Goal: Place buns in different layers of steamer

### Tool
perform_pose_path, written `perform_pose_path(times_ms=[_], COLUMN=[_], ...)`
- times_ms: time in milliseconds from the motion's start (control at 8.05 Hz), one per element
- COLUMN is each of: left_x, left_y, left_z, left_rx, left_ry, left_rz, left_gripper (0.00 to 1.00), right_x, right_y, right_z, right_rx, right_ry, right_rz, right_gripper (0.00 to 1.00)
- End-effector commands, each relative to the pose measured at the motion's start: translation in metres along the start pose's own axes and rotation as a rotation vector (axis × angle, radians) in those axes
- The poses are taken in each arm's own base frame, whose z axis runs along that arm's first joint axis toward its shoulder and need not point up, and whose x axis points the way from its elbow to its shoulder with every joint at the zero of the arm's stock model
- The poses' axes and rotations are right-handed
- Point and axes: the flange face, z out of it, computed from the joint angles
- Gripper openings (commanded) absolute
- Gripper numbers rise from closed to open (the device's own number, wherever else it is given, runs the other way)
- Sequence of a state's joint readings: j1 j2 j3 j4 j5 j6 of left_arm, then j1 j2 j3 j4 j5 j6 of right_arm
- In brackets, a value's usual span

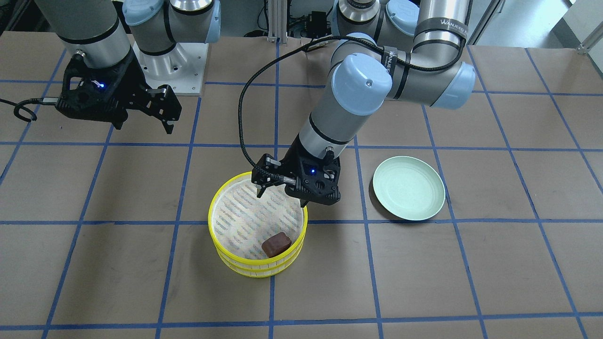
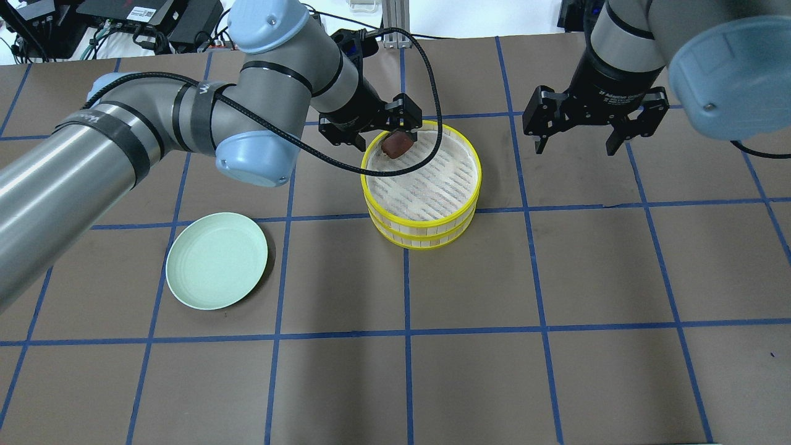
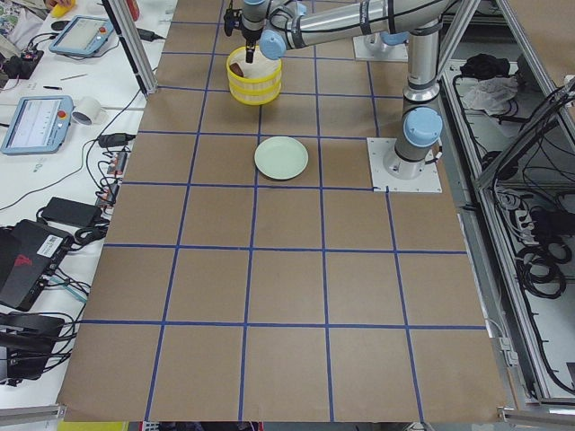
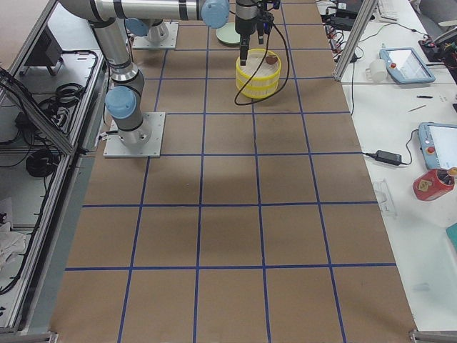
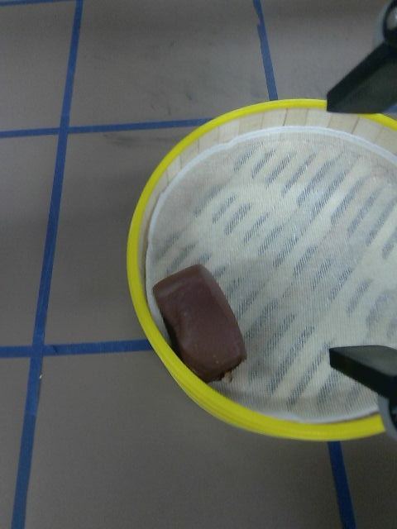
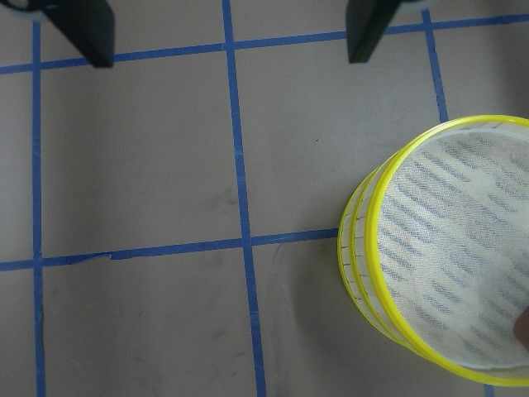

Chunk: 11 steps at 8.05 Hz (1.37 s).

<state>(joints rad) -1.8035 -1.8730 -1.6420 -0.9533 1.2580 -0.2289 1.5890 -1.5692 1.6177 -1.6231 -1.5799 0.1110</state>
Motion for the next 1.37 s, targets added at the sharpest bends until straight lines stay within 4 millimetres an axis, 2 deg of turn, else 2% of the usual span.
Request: perform_pose_path(times_ms=[0, 124, 373, 621, 870, 1243], left_x=[-0.011, -0.012, -0.028, -0.032, -0.043, -0.043], left_y=[0.021, 0.034, 0.056, 0.077, 0.082, 0.081], left_z=[-0.050, -0.071, -0.125, -0.152, -0.154, -0.161], left_rx=[-0.043, -0.069, -0.105, -0.141, -0.165, -0.175], left_ry=[-0.187, -0.227, -0.288, -0.320, -0.402, -0.394], left_rz=[0.139, 0.141, 0.114, 0.104, 0.129, 0.243], left_gripper=[1.00, 1.00, 1.00, 1.00, 1.00, 1.00], right_x=[-0.012, -0.016, -0.017, -0.018, -0.018, -0.016], right_y=[-0.014, -0.015, -0.017, -0.020, -0.022, -0.021], right_z=[0.023, 0.022, 0.026, 0.031, 0.033, 0.022], right_rx=[-0.022, -0.004, -0.011, -0.019, -0.025, -0.004], right_ry=[0.003, 0.001, 0.000, 0.001, 0.002, 0.007], right_rz=[0.010, 0.007, 0.005, 0.005, 0.004, 0.004], right_gripper=[1.00, 1.00, 1.00, 1.00, 1.00, 1.00])
